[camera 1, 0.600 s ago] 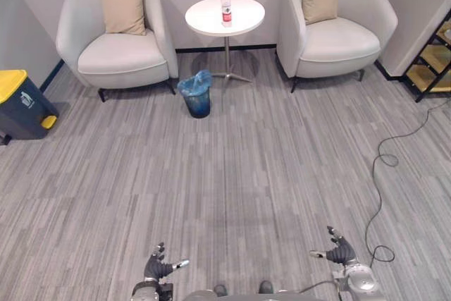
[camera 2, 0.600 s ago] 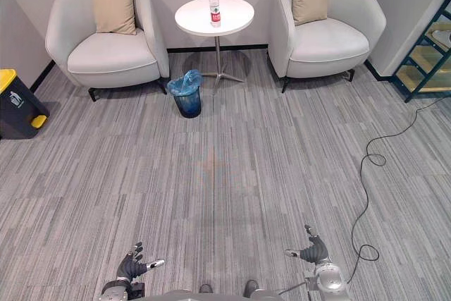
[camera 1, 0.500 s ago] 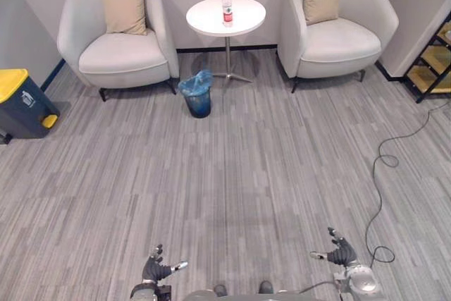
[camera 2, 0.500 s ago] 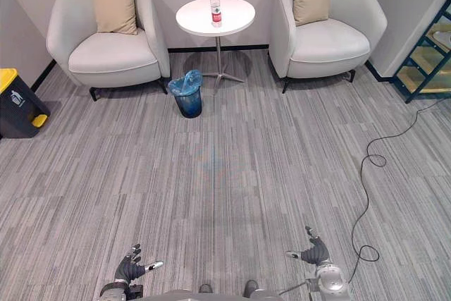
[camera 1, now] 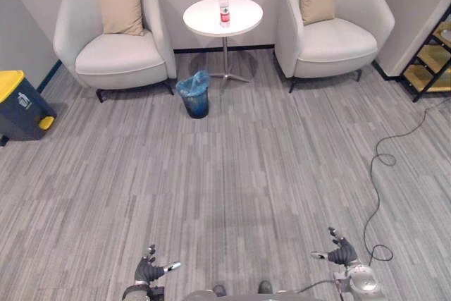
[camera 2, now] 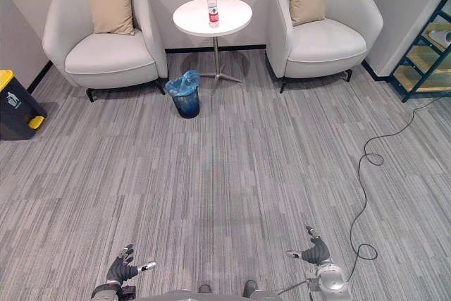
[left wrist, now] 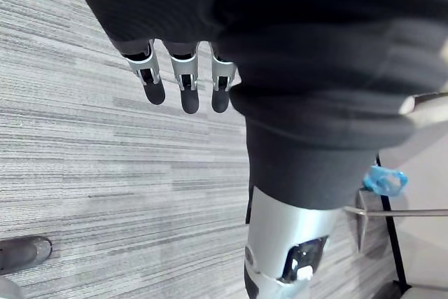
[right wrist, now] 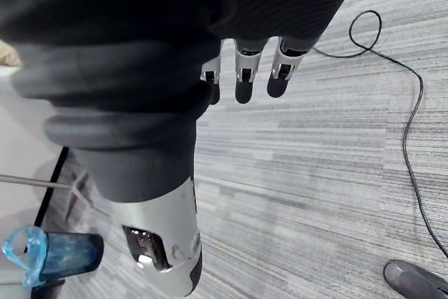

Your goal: Gather rubbish on tea table into small bin, then transfer packed bag to large trash can.

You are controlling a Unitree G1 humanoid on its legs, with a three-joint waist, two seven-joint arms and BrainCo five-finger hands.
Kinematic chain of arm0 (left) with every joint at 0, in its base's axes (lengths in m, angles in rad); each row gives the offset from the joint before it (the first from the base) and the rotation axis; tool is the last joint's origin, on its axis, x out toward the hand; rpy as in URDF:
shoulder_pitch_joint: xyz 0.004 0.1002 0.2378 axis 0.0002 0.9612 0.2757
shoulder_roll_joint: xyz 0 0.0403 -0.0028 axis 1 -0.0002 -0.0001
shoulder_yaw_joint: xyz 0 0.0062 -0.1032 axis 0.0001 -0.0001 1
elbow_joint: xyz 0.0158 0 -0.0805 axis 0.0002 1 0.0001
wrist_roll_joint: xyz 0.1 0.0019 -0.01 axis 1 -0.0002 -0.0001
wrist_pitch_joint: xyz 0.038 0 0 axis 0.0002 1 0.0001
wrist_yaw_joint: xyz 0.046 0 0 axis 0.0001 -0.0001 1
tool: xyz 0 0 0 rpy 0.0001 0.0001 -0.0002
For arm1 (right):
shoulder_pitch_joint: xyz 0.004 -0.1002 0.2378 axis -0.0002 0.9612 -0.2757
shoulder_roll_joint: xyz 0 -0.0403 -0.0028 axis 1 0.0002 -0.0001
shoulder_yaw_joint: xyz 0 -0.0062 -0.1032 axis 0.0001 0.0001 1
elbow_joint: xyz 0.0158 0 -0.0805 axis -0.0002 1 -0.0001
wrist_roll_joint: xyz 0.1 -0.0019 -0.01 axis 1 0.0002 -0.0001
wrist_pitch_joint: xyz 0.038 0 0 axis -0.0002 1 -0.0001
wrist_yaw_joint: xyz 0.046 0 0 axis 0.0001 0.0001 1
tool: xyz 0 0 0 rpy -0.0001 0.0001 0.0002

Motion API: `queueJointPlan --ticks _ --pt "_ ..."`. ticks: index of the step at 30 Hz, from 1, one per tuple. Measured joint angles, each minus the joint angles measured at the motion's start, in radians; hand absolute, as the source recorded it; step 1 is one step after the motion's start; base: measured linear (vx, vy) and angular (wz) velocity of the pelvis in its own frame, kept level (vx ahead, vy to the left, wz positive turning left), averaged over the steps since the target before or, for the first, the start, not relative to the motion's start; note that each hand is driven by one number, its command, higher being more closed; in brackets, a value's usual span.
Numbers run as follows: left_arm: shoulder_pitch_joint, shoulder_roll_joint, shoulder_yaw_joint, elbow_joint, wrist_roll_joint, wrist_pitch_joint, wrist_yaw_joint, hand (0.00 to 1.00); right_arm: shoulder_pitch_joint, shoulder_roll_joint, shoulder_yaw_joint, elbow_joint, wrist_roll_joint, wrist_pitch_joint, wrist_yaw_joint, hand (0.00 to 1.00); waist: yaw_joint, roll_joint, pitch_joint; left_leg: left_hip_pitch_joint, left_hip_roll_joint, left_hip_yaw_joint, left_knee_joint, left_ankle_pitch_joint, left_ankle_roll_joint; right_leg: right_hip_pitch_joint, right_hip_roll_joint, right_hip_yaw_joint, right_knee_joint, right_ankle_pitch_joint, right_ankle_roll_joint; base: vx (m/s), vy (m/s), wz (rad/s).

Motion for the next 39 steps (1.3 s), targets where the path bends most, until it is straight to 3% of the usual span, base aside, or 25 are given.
queueJointPlan --ticks 5,8,10,11,12,14,16,19,21,22,23,24,25,26,27,28,29,30,31,33,35,36,37,38,39 --pt "0.014 -0.001 0.000 -0.042 -0.003 0.004 0.001 0.00 -0.020 -0.001 -0.006 0.001 0.010 0.007 -0.003 0.00 0.002 0.003 0.003 -0.013 0.011 0.028 0.013 -0.009 0.013 -0.018 0.012 0.027 0.001 0.003 -0.005 -0.01 -0.028 -0.18" --pt "0.012 -0.004 0.000 -0.075 -0.004 0.005 0.003 0.00 -0.052 -0.006 -0.007 0.011 0.017 0.016 -0.005 0.00 0.005 0.013 0.023 -0.054 0.023 0.047 0.077 -0.044 0.031 -0.066 0.013 0.047 0.060 -0.027 0.014 -0.02 0.011 -0.25" --pt "0.014 -0.006 0.000 -0.113 -0.023 0.006 0.003 0.00 -0.068 -0.007 -0.012 0.011 0.041 0.023 -0.015 0.00 0.005 0.014 0.050 -0.087 0.022 0.052 0.159 -0.095 0.041 -0.155 -0.022 0.023 0.266 -0.148 0.036 -0.03 0.031 -0.05" --pt "0.014 -0.004 0.000 -0.128 -0.026 0.007 0.004 0.00 -0.064 -0.007 -0.012 0.012 0.043 0.030 -0.023 0.00 0.004 0.005 0.063 -0.095 0.016 0.051 0.198 -0.126 0.049 -0.193 -0.048 0.004 0.364 -0.201 0.061 -0.03 0.055 0.07" --pt "0.010 0.001 0.000 -0.135 -0.030 0.007 0.005 0.00 -0.060 -0.007 -0.009 0.018 0.045 0.034 -0.025 0.00 0.003 -0.005 0.071 -0.108 0.007 0.047 0.254 -0.173 0.064 -0.229 -0.079 -0.018 0.475 -0.241 0.061 0.02 0.051 -0.01" --pt "0.006 0.003 -0.003 -0.136 -0.040 0.010 0.013 0.00 -0.071 -0.006 -0.001 0.022 0.052 0.038 -0.027 0.00 0.006 -0.009 0.090 -0.107 0.009 0.044 0.300 -0.218 0.082 -0.319 -0.129 -0.070 0.682 -0.247 0.077 0.07 0.021 -0.06" --pt "0.000 0.013 -0.007 -0.135 -0.042 0.018 0.026 0.00 -0.070 -0.004 0.011 0.022 0.065 0.039 -0.027 0.00 0.001 -0.005 0.100 -0.092 0.019 0.042 0.304 -0.238 0.078 -0.381 -0.159 -0.108 0.728 -0.269 0.077 0.13 0.006 0.02" --pt "-0.040 0.016 -0.013 -0.135 -0.072 0.021 0.043 0.00 -0.096 -0.006 0.014 0.039 0.080 0.039 -0.027 0.00 -0.001 0.005 0.137 -0.044 0.069 0.021 0.271 -0.258 0.043 -0.436 -0.161 -0.155 0.519 -0.212 0.091 0.33 -0.073 0.12" --pt "-0.082 0.017 -0.015 -0.134 -0.082 0.021 0.048 0.00 -0.102 -0.009 0.013 0.043 0.089 0.039 -0.031 0.00 -0.007 -0.004 0.154 0.016 0.093 -0.013 0.204 -0.256 -0.014 -0.449 -0.157 -0.152 0.261 -0.004 0.114 0.51 -0.187 0.40" --pt "-0.091 0.016 -0.018 -0.133 -0.082 0.021 0.048 0.00 -0.102 -0.010 0.013 0.042 0.089 0.039 -0.032 0.00 -0.012 -0.004 0.154 0.031 0.101 -0.024 0.185 -0.258 -0.023 -0.449 -0.157 -0.151 0.249 0.060 0.108 0.54 -0.250 0.60" --pt "-0.104 0.010 -0.030 -0.133 -0.082 0.020 0.047 0.00 -0.106 -0.016 0.013 0.039 0.089 0.040 -0.036 0.00 -0.026 0.003 0.152 0.049 0.139 -0.047 0.159 -0.255 -0.039 -0.448 -0.134 -0.151 0.296 0.081 0.044 0.54 -0.251 0.51" --pt "-0.110 0.008 -0.039 -0.133 -0.081 0.017 0.044 0.00 -0.121 -0.014 0.012 0.026 0.088 0.039 -0.039 0.00 -0.029 0.014 0.151 0.050 0.161 -0.071 0.173 -0.230 -0.078 -0.484 -0.128 -0.157 0.420 0.002 0.007 0.54 -0.261 0.38" --pt "-0.109 0.006 -0.040 -0.133 -0.081 0.017 0.044 0.00 -0.122 -0.011 0.012 0.020 0.089 0.039 -0.040 0.00 -0.028 0.014 0.151 0.047 0.169 -0.082 0.200 -0.221 -0.092 -0.490 -0.130 -0.161 0.464 -0.028 -0.006 0.53 -0.275 0.22" --pt "-0.105 0.000 -0.041 -0.134 -0.081 0.018 0.044 0.00 -0.118 -0.003 0.012 0.001 0.089 0.038 -0.041 0.00 -0.030 0.019 0.150 0.007 0.195 -0.094 0.337 -0.196 -0.108 -0.462 -0.129 -0.183 0.523 -0.104 -0.019 0.57 -0.318 0.37" --pt "-0.105 -0.002 -0.043 -0.134 -0.081 0.018 0.043 0.00 -0.109 0.002 0.014 -0.006 0.089 0.033 -0.041 0.00 -0.032 0.022 0.151 -0.075 0.228 -0.089 0.557 -0.120 -0.101 -0.397 -0.119 -0.208 0.506 -0.154 -0.021 0.57 -0.319 0.48" --pt "-0.105 -0.003 -0.043 -0.134 -0.081 0.018 0.042 0.00 -0.106 0.002 0.016 -0.005 0.090 0.032 -0.042 0.00 -0.029 0.025 0.152 -0.127 0.254 -0.089 0.680 -0.052 -0.089 -0.354 -0.103 -0.219 0.474 -0.163 -0.026 0.59 -0.306 0.40" --pt "-0.097 -0.003 -0.042 -0.134 -0.081 0.018 0.042 0.00 -0.108 0.004 0.017 -0.004 0.100 0.032 -0.045 0.00 -0.014 0.033 0.156 -0.231 0.302 -0.086 0.902 -0.024 -0.076 -0.264 -0.063 -0.229 0.396 -0.168 -0.033 0.57 -0.266 0.13" --pt "-0.096 -0.002 -0.040 -0.133 -0.081 0.021 0.042 0.00 -0.109 0.008 0.016 -0.004 0.118 0.029 -0.051 0.00 0.002 0.030 0.162 -0.302 0.313 -0.080 1.024 -0.064 -0.037 -0.196 -0.044 -0.229 0.337 -0.168 -0.033 0.57 -0.244 0.05" --pt "-0.095 -0.001 -0.040 -0.134 -0.082 0.024 0.042 0.00 -0.109 0.014 0.016 -0.004 0.124 0.028 -0.059 0.00 0.010 0.018 0.169 -0.358 0.300 -0.069 1.069 -0.092 -0.030 -0.130 -0.040 -0.232 0.285 -0.167 -0.033 0.55 -0.204 0.09" --pt "-0.093 -0.003 -0.040 -0.136 -0.082 0.025 0.041 0.00 -0.115 0.012 0.016 -0.005 0.130 0.028 -0.068 0.00 0.038 -0.005 0.183 -0.482 0.249 0.009 1.000 -0.130 -0.007 -0.004 -0.039 -0.227 0.173 -0.168 -0.032 0.60 -0.163 0.03" --pt "-0.088 -0.004 -0.037 -0.152 -0.082 0.025 0.042 0.00 -0.138 0.001 0.017 -0.002 0.130 0.028 -0.069 0.00 0.068 -0.011 0.186 -0.567 0.186 0.056 0.764 -0.127 -0.007 0.046 -0.047 -0.199 0.123 -0.182 -0.012 0.53 -0.028 -0.38" --pt "-0.084 -0.005 -0.036 -0.158 -0.082 0.025 0.042 0.00 -0.155 -0.004 0.017 0.001 0.130 0.028 -0.069 0.00 0.087 -0.015 0.191 -0.597 0.144 0.065 0.546 -0.096 -0.030 0.078 -0.052 -0.179 0.102 -0.204 0.016 0.83 0.169 -0.87" --pt "-0.051 -0.014 -0.033 -0.160 -0.082 0.024 0.042 0.00 -0.165 -0.012 0.021 0.005 0.130 0.027 -0.070 0.00 0.117 0.008 0.182 -0.579 0.114 0.065 0.231 0.011 -0.058 0.148 -0.038 -0.130 0.085 -0.248 0.050 0.98 0.252 -1.16" --pt "-0.026 -0.010 -0.018 -0.153 -0.082 0.027 0.044 0.00 -0.161 0.003 0.052 0.031 0.129 0.027 -0.073 0.00 0.133 -0.010 0.165 -0.573 0.097 0.045 0.262 0.159 0.038 0.214 -0.056 -0.078 0.084 -0.289 0.059 1.03 0.313 -0.91" --pt "-0.029 -0.006 -0.005 -0.155 -0.082 0.026 0.045 0.00 -0.159 0.012 0.062 0.033 0.127 0.027 -0.071 0.00 0.135 -0.041 0.158 -0.574 0.079 0.044 0.278 0.158 0.045 0.205 -0.084 -0.071 0.110 -0.291 0.062 0.65 0.215 -0.40"
